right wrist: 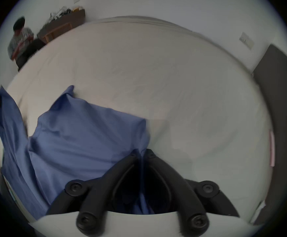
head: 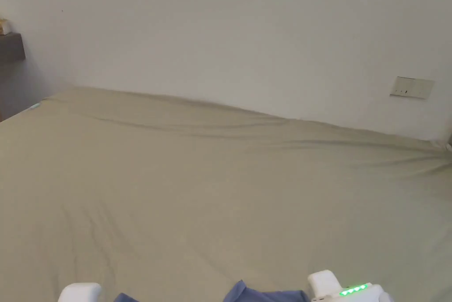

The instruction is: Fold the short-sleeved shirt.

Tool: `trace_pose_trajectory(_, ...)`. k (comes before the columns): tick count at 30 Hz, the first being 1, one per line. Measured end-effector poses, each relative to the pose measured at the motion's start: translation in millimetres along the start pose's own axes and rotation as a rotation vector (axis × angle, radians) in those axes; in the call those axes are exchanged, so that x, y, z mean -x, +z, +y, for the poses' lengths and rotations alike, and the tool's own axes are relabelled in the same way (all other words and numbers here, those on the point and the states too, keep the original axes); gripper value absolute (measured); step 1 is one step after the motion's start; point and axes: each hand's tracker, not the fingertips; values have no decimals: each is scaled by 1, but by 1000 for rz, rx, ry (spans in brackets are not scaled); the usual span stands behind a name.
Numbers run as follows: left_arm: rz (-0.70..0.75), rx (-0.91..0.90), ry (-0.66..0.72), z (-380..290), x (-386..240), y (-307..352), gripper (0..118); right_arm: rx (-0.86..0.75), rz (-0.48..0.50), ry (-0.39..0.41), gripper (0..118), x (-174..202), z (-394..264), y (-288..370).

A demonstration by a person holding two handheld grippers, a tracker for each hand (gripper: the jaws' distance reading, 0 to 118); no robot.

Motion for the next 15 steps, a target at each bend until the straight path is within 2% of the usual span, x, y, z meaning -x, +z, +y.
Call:
trace_pose_trajectory(5,-29,-60,-23,25,-5,36,0,-101,68,-176,5,-24,15,60)
trace_pose_trajectory(8,-41,-121,-23,49,-1,66,0,-234,-2,-174,5,-43,23,127)
trace_pose_trajectory(11,-74,-208,-7,76,-6,104,0,-344,5,-206,5,-70,29,200)
trace_pose_trajectory(15,-101,-289,-38,125,-15,158,0,-527,-52,-250,5,-98,35,307)
